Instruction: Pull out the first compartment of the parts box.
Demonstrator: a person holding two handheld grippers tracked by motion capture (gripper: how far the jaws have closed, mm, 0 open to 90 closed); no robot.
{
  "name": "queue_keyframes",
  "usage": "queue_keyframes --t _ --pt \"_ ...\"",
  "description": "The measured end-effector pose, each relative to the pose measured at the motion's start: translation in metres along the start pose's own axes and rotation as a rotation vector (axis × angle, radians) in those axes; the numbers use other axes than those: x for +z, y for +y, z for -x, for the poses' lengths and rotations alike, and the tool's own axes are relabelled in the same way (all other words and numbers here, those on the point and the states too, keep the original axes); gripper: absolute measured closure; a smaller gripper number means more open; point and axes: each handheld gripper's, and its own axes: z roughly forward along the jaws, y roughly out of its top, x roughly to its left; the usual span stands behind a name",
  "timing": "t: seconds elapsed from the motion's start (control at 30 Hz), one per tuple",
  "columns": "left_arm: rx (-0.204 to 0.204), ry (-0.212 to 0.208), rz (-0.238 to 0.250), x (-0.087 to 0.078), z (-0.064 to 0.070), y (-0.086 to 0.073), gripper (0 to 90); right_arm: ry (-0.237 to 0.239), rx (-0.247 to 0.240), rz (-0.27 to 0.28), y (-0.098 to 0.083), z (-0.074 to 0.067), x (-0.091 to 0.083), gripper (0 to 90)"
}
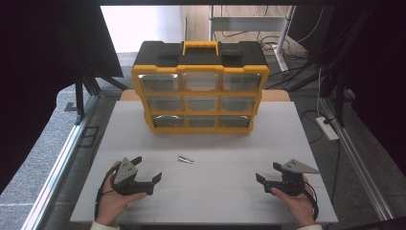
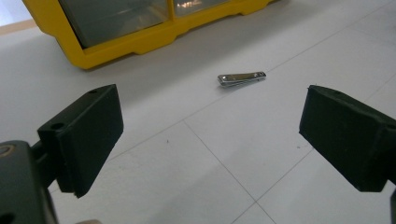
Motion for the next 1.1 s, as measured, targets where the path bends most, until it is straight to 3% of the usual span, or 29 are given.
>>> queue_keyframes --t 0.2,0.57,0.93,1.1 --pt "0.008 0.027 0.02 -0.004 -0.002 -0.002 6.9 0.008 0.01 0.01 0.003 -0.001 0.003 14.3" --pt "0.008 0.012 0.083 -0.011 -0.002 0.005 7.1 -0.009 0.021 0.021 0.003 -0.004 0.0 14.8" --pt "0.045 0.031 0.102 -0.01 -0.005 0.01 6.4 -0.027 0.017 0.008 0.003 -0.003 0.003 15.4" --pt "0.108 0.044 0.111 -0.009 -0.004 0.01 6.2 -0.021 0.011 0.006 0.004 -0.004 0.005 15.6"
